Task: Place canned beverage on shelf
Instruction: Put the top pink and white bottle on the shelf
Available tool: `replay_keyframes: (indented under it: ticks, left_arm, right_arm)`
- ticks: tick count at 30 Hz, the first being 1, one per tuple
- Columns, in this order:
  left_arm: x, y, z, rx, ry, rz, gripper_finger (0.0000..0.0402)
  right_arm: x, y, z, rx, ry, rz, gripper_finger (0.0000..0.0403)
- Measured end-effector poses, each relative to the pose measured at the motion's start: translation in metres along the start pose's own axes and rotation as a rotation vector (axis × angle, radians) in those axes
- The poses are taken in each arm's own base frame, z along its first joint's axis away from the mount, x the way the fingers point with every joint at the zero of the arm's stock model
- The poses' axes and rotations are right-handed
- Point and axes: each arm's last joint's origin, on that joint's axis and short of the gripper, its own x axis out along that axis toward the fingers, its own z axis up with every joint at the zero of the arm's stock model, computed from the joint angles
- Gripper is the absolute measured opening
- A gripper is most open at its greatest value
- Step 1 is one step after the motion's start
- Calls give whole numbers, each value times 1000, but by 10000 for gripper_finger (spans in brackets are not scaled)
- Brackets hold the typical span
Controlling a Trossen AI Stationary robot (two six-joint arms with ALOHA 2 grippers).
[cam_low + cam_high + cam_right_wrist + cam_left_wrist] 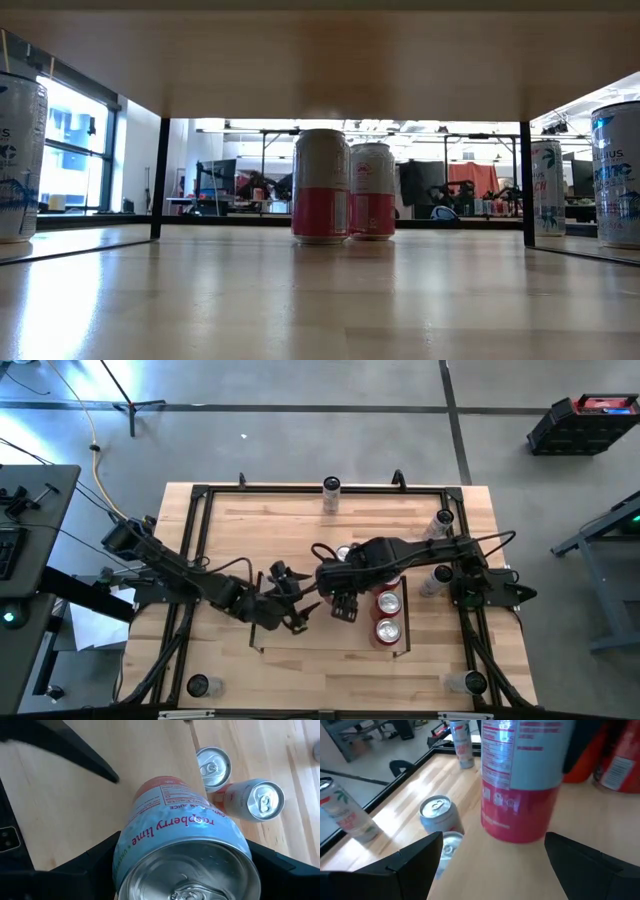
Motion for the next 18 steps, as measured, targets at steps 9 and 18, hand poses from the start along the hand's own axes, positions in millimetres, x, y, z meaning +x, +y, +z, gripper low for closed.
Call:
replay_keyframes:
  ticks: [9, 18]
  left_arm:
    - [13, 4, -3, -19, 14, 36, 341]
    - [16, 3, -4, -22, 14, 35, 341]
  right_arm:
    - [2, -3, 2, 2, 3, -3, 302]
    - [2, -3, 2, 11, 3, -2, 302]
